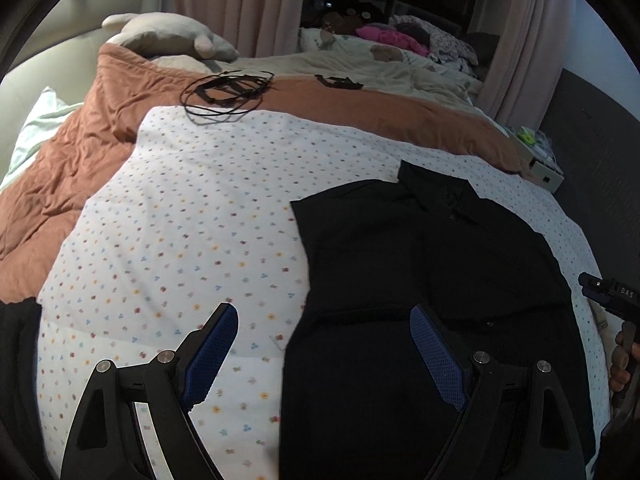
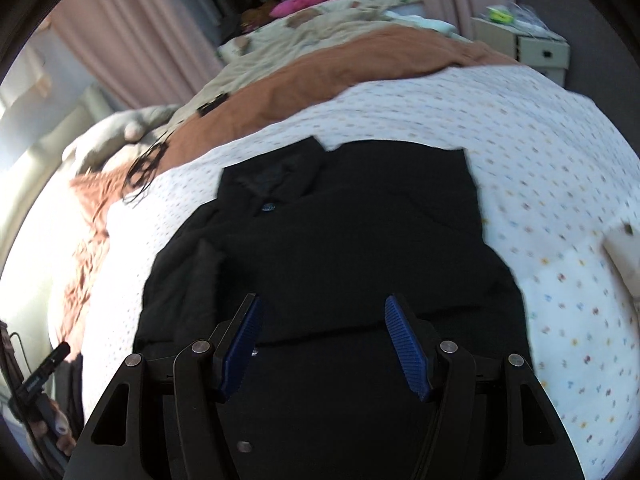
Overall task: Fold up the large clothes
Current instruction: 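Grasp the shirt side edge with the right tool while the left tool presses the body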
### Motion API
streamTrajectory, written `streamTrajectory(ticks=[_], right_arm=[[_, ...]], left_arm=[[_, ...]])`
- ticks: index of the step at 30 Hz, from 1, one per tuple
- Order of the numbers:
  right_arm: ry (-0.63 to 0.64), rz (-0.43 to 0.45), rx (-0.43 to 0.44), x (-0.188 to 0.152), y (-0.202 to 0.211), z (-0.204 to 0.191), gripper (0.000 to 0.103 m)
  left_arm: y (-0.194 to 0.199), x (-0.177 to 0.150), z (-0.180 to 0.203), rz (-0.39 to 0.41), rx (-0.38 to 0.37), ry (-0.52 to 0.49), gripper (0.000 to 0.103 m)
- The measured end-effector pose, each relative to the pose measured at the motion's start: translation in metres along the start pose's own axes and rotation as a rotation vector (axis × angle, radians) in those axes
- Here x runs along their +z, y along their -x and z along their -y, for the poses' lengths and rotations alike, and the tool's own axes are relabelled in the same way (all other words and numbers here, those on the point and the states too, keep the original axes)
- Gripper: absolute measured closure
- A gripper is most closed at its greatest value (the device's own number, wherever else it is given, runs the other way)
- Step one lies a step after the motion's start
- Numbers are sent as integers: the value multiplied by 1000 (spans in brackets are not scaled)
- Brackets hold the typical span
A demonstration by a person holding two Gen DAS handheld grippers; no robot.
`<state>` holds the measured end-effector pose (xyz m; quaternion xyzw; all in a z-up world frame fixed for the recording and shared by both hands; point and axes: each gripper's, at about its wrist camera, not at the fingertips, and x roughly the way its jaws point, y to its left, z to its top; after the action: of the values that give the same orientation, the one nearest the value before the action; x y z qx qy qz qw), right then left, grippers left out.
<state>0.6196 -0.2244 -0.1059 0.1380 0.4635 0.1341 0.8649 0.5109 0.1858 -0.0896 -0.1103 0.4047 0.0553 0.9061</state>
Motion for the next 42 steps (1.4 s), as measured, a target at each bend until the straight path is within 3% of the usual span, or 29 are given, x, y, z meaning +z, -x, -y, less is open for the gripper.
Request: streamTrajectory(ticks=[6,11,15,21,24,29,35,42], right_arm=[[-110,32,20,-6,-4,50,40],[-264,49,95,-12,-16,96,63],[-314,51,109,-16,-27,116,63],[-367,55,148,-21,-44,135,63],[-387,54,164,-25,-51,141,64],[-396,42,169,-26,-54,146,71],[-363,45,134,-20,-36,139,71],[-322,80,119,-6,-13,123,71]], left_arm=[[-30,4,60,-51,-26,-113,14],[-71,0,104,-143,-42,-187,14],[-94,-3,134,-178,-51,-242,14],[-134,-10,169,-229,6,-313,14],[-153,-15,178,-247,79,-370,14],[-161,-5,162,-243,145,-321,17],[-129,23,118,-145,221,-214,24],[-101,40,72,-113,195,-94,24]])
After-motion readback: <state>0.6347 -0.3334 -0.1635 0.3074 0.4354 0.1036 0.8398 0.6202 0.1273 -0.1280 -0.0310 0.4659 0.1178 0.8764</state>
